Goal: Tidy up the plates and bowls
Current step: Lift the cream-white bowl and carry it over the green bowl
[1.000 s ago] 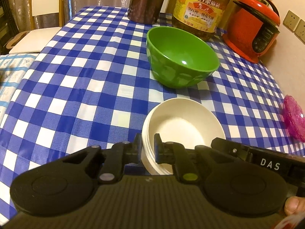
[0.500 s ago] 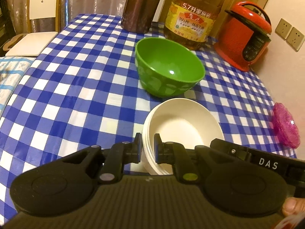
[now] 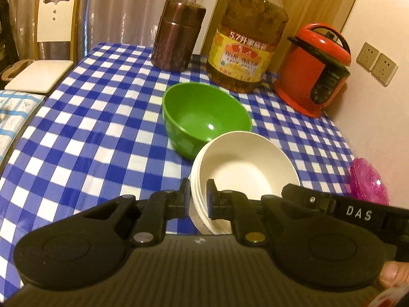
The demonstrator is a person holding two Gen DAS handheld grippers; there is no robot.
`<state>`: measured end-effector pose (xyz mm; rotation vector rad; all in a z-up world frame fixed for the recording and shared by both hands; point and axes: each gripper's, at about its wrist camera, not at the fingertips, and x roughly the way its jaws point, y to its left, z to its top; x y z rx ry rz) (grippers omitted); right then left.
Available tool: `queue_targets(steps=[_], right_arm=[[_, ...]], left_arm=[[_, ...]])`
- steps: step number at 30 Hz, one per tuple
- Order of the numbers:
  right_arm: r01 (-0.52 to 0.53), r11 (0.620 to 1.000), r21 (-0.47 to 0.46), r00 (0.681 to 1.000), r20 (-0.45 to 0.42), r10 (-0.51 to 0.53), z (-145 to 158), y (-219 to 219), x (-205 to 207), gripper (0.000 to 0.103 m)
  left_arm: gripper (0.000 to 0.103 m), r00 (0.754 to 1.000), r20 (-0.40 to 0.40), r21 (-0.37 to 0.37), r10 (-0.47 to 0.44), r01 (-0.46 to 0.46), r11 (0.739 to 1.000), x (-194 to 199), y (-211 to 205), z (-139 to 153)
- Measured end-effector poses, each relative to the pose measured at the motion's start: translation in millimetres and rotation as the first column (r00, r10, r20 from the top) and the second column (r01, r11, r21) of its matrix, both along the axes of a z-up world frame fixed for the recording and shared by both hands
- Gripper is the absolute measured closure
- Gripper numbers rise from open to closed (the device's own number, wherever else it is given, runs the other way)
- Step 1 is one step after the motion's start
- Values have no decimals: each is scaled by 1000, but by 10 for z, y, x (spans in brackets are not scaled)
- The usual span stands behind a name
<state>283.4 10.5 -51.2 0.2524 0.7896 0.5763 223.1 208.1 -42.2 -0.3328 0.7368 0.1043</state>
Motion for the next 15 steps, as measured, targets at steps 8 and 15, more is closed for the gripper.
queue_targets(steps=[8, 15], right_arm=[[7, 1000, 1, 998, 56, -7, 244, 10, 226, 90], [8, 1000, -11, 996, 90, -7, 340, 81, 516, 90]], left_arm=[[92, 998, 62, 0, -5, 5, 1000, 260, 17, 182], [92, 995, 101, -1, 1, -1, 1000, 565, 89, 271]])
